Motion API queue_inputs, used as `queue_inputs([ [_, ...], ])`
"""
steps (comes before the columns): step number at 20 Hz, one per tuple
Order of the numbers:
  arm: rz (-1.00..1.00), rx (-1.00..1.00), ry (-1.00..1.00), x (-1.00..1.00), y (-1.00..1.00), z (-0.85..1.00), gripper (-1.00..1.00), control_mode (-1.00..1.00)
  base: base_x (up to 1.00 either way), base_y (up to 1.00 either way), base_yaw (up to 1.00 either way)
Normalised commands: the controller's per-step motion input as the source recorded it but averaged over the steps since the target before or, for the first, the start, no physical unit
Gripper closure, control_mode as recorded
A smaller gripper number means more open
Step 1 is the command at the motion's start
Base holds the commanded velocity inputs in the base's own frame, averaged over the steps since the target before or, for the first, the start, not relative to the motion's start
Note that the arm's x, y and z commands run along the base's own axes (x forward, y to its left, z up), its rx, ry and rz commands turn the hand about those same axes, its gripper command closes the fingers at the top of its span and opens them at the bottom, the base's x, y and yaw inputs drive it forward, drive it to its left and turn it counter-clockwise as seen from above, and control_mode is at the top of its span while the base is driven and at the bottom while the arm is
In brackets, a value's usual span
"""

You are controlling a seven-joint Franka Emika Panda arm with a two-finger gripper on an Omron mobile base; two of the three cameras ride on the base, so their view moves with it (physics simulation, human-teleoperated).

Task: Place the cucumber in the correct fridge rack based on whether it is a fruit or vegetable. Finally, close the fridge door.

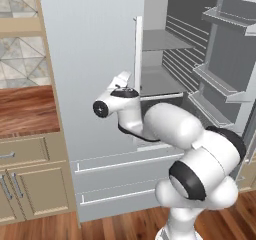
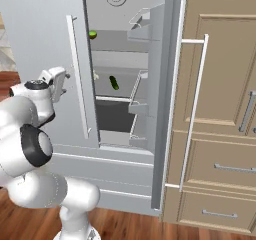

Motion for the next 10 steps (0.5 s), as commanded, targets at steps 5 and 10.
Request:
queue_inputs([
  [5,-0.03,0.15,0.00,-1.00,0.00,0.29,-1.00,-1.00,0.00,0.00,0.00],
  [10,-0.02,0.28,-0.11,-1.00,-0.18,-0.01,-1.00,-1.00,0.00,0.00,0.00],
])
